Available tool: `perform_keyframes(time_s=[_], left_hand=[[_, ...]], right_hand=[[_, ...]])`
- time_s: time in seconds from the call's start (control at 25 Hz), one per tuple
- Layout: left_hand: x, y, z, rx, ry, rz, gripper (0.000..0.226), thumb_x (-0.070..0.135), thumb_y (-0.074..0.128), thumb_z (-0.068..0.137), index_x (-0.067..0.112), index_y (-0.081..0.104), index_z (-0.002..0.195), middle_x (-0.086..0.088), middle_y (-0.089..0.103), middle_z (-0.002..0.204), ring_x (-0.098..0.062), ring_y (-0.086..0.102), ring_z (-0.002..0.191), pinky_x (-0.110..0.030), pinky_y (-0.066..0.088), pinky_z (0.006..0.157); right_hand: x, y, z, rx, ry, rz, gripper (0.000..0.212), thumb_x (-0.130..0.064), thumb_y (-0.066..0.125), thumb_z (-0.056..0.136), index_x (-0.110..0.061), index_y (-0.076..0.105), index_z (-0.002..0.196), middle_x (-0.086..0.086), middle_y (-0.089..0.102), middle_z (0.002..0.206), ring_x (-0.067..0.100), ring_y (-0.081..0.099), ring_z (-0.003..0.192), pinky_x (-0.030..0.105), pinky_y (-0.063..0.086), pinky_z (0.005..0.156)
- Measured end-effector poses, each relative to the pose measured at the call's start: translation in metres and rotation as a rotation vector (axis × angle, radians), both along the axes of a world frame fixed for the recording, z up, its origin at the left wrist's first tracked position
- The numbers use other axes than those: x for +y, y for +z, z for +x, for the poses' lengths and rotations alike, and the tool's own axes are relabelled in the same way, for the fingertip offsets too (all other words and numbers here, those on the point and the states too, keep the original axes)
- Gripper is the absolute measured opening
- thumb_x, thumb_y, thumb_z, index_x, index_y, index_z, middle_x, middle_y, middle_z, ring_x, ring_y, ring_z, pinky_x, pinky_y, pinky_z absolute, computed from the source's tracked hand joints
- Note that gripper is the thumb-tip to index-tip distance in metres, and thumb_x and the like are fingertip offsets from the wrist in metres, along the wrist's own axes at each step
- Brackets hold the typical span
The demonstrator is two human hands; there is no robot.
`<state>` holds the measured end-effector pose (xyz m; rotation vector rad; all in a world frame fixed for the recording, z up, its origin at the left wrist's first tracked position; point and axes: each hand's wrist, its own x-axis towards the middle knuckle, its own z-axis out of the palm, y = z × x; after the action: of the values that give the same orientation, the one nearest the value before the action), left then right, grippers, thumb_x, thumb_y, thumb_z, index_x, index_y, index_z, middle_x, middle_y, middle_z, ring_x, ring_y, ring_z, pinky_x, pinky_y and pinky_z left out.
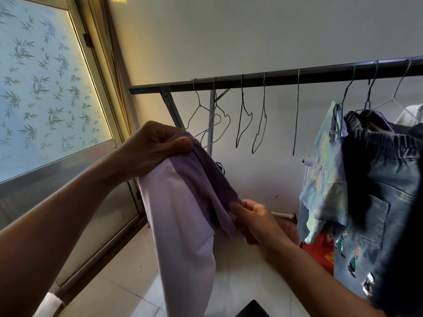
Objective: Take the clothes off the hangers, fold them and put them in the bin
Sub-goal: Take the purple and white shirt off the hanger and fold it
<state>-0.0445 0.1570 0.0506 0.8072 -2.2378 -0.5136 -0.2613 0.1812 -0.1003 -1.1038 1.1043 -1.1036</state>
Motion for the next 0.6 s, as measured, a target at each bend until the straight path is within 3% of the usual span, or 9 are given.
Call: perform_keyframes(time_s=[0.12,0.2,0.36,0.48,0.52,0.6], left_hand=[[-0.002,-0.002,0.008,-0.013,0.037,-0.050,0.051,0.057,0.053,0.085,0.009,0.069,0.083,0.001,0.065,0.070,-0.003,0.056,0.056,-0.009,0.042,0.052],[-0.002,-0.004,0.015,-0.020,0.084,-0.091,0.062,0.065,0.053,0.082,0.005,0.070,0.085,-0.005,0.067,0.072,-0.008,0.058,0.054,-0.010,0.044,0.051],[-0.001,-0.008,0.027,-0.015,0.146,-0.140,0.079,0.077,0.053,0.073,0.001,0.071,0.084,-0.006,0.068,0.074,-0.014,0.058,0.052,-0.013,0.043,0.047],[-0.001,-0.005,0.027,-0.039,0.144,-0.158,0.086,0.079,0.054,0.072,-0.005,0.071,0.084,-0.011,0.067,0.077,-0.026,0.059,0.059,-0.017,0.047,0.049],[0.000,-0.003,0.025,-0.056,0.144,-0.154,0.085,0.078,0.054,0.072,-0.004,0.071,0.083,-0.010,0.067,0.077,-0.025,0.060,0.059,-0.016,0.047,0.050],[0.002,0.000,0.018,-0.094,0.148,-0.120,0.073,0.077,0.053,0.072,0.006,0.071,0.078,-0.006,0.067,0.072,-0.016,0.059,0.055,-0.013,0.045,0.048]], right_hand=[[0.000,0.006,-0.003,-0.090,-0.088,-0.056,0.021,-0.028,0.063,0.090,-0.013,0.064,0.076,-0.006,0.051,0.049,0.006,0.042,0.042,0.019,0.033,0.044],[-0.004,0.010,-0.010,-0.256,-0.176,-0.031,0.025,-0.026,0.060,0.092,-0.015,0.059,0.070,-0.004,0.052,0.052,0.008,0.043,0.046,0.022,0.035,0.048],[-0.019,0.018,-0.024,-0.547,-0.366,0.038,0.019,-0.016,0.055,0.096,-0.013,0.055,0.077,0.001,0.055,0.056,0.012,0.051,0.048,0.024,0.044,0.050],[-0.024,0.026,-0.032,-0.684,-0.322,0.021,0.024,-0.017,0.049,0.099,-0.015,0.048,0.075,-0.004,0.045,0.047,0.009,0.039,0.040,0.020,0.033,0.043],[-0.023,0.027,-0.033,-0.648,-0.316,0.017,0.021,-0.023,0.048,0.099,-0.016,0.053,0.081,-0.003,0.051,0.053,0.010,0.044,0.046,0.023,0.034,0.047],[-0.011,0.031,-0.027,-0.326,-0.323,-0.092,0.021,-0.036,0.051,0.096,-0.018,0.061,0.095,-0.002,0.063,0.075,0.013,0.055,0.068,0.025,0.037,0.060]])
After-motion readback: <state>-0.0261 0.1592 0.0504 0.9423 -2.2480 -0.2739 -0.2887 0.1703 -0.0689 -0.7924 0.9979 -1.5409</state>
